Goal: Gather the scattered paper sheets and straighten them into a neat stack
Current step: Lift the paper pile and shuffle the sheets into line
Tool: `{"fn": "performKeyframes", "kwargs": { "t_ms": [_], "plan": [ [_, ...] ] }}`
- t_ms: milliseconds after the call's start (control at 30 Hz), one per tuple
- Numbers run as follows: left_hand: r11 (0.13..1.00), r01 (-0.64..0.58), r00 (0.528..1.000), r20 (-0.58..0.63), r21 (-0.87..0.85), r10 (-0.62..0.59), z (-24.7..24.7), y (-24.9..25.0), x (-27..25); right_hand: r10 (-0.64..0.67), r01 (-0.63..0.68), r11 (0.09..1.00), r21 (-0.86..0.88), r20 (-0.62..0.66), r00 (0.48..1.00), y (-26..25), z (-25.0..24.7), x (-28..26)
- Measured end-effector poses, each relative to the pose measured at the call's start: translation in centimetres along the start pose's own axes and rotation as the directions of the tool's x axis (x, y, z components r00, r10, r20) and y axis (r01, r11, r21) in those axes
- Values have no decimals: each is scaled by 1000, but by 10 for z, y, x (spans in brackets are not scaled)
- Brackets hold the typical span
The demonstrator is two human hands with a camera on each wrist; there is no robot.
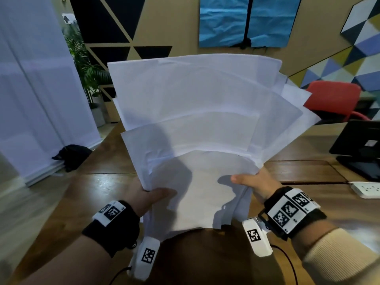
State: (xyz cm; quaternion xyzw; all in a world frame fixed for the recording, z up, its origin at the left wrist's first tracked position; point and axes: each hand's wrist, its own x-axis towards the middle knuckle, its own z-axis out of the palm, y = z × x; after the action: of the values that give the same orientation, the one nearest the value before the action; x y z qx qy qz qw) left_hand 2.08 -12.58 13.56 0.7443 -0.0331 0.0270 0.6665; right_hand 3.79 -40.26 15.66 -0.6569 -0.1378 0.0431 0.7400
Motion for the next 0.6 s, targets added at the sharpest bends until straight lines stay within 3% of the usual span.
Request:
{"fn": "performKeyframes", "kwargs": {
  "t_ms": [100,333,467,600],
  "plan": [
    [999,12,998,67,-44,-9,3,-1,4,11,-13,999,-33,-41,999,5,6,6],
    [997,6,999,31,-75,-4,-3,2,8,-14,-13,994,-108,-245,969,-1,2,19],
    [986,-47,998,-35,-160,42,-7,10,2,-60,53,997,-54,-154,986,-17,-4,5],
    [998,5,997,-77,-58,-10,-4,-1,-5,55,-54,997,-46,8,998,-13,-4,-10]
  ]
}}
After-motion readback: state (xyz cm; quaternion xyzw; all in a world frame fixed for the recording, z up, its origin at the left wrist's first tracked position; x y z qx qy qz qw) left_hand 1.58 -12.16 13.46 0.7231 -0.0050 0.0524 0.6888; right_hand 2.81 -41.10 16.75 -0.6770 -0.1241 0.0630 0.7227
